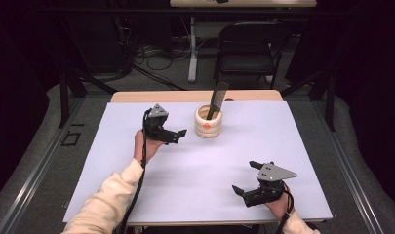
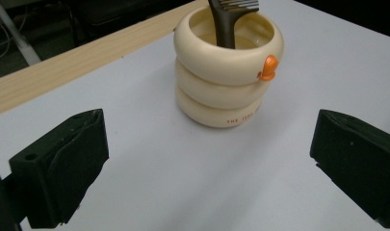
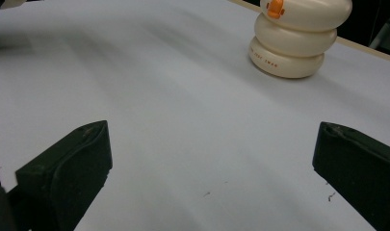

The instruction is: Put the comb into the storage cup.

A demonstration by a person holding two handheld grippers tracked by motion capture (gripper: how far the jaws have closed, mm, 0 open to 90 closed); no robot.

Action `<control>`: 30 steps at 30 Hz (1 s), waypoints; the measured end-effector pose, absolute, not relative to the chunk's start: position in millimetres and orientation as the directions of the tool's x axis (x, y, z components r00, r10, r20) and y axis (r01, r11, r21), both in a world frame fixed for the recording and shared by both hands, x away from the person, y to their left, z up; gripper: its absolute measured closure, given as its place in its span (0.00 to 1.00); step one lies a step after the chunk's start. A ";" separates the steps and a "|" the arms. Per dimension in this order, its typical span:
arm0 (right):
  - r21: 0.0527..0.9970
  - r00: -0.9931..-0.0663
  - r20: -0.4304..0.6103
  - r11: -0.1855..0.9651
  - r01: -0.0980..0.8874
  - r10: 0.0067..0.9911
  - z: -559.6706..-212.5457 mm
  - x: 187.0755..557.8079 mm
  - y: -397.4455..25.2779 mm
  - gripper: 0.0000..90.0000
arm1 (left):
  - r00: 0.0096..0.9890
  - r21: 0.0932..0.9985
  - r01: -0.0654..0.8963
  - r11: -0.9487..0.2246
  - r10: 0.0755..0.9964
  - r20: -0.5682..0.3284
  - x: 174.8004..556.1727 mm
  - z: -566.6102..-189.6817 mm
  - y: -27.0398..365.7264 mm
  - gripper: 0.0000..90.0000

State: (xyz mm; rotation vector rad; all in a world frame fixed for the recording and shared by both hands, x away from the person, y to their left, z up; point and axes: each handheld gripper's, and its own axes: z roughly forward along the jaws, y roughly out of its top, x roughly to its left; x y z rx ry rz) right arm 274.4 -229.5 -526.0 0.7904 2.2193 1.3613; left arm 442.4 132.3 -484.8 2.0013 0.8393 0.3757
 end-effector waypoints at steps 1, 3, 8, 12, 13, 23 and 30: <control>0.899 -0.751 -0.055 0.360 0.249 0.658 -526.0 274.4 -229.6 0.00 | 0.721 0.837 0.414 -0.358 0.690 -0.062 441.2 -485.7 133.8 0.00; 0.900 -0.752 -0.057 0.360 0.247 0.656 -526.1 274.5 -230.1 0.00 | 0.719 0.835 0.415 -0.361 0.693 -0.057 438.6 -487.2 135.4 0.00; 0.899 -0.751 -0.053 0.359 0.251 0.658 -526.1 273.9 -230.9 0.00 | 0.721 0.836 0.405 -0.369 0.692 -0.044 432.0 -489.2 137.5 0.00; 0.899 -0.750 -0.054 0.358 0.250 0.659 -526.4 273.5 -232.0 0.00 | 0.724 0.841 0.393 -0.372 0.689 -0.033 425.9 -487.8 137.5 0.00; 0.900 -0.749 -0.054 0.357 0.250 0.660 -526.5 273.3 -232.2 0.00 | 0.724 0.843 0.389 -0.372 0.689 -0.031 424.2 -487.7 137.4 0.00; 0.900 -0.745 -0.044 0.351 0.260 0.666 -527.4 272.9 -234.6 0.00 | 0.729 0.851 0.364 -0.378 0.684 -0.008 404.4 -486.8 148.2 0.00; 0.901 -0.743 -0.043 0.348 0.261 0.668 -527.5 272.1 -235.5 0.00 | 0.717 0.858 0.357 -0.371 0.698 0.003 386.6 -487.8 161.3 0.00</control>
